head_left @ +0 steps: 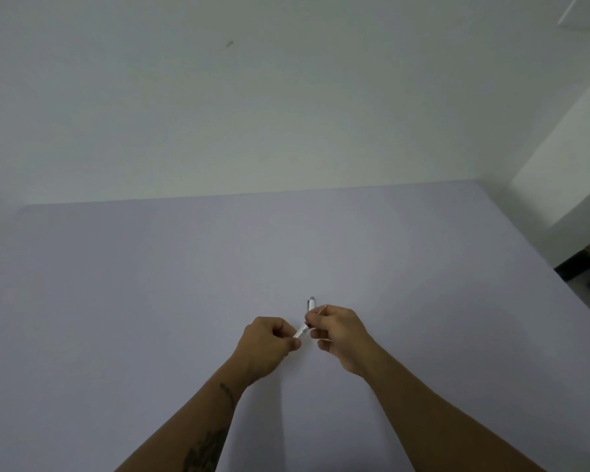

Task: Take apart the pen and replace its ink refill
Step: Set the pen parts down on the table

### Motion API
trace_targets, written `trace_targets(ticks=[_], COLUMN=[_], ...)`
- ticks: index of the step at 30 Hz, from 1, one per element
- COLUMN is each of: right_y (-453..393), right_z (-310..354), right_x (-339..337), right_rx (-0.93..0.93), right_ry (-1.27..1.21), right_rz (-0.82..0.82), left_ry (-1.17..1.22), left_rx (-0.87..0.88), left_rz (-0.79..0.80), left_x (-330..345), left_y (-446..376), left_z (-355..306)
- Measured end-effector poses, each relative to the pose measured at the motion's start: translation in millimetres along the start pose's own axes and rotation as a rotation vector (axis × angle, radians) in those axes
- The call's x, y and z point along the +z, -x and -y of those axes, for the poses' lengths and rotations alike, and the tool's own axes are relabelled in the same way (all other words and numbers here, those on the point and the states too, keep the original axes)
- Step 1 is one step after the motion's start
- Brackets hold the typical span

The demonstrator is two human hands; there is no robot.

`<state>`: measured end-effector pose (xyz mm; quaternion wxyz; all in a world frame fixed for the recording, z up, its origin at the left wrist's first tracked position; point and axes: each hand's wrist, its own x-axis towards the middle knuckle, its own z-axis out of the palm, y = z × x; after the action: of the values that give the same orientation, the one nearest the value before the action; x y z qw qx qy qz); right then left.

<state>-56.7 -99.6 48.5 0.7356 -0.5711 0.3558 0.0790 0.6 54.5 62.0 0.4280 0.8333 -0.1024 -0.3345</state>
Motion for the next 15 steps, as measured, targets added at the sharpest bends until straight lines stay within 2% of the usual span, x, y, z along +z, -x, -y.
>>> trace_targets(ticks=[6, 9, 15], right_y=[1, 4, -3], right_z=[3, 4, 27], right_x=[-5, -10, -33], right_rx=[0.012, 0.02, -0.094], right_ry=[-0.149, -0.125, -0.195], right_rz=[-0.023, -0.021, -0.199], left_ry=[-0.022, -0.031, -0.012], left_rx=[0.056, 0.056, 0.024], left_rz=[-0.019, -0.006, -0.001], left_x=[4, 8, 16], left_y=[0, 0, -5], left_z=[-2, -1, 0])
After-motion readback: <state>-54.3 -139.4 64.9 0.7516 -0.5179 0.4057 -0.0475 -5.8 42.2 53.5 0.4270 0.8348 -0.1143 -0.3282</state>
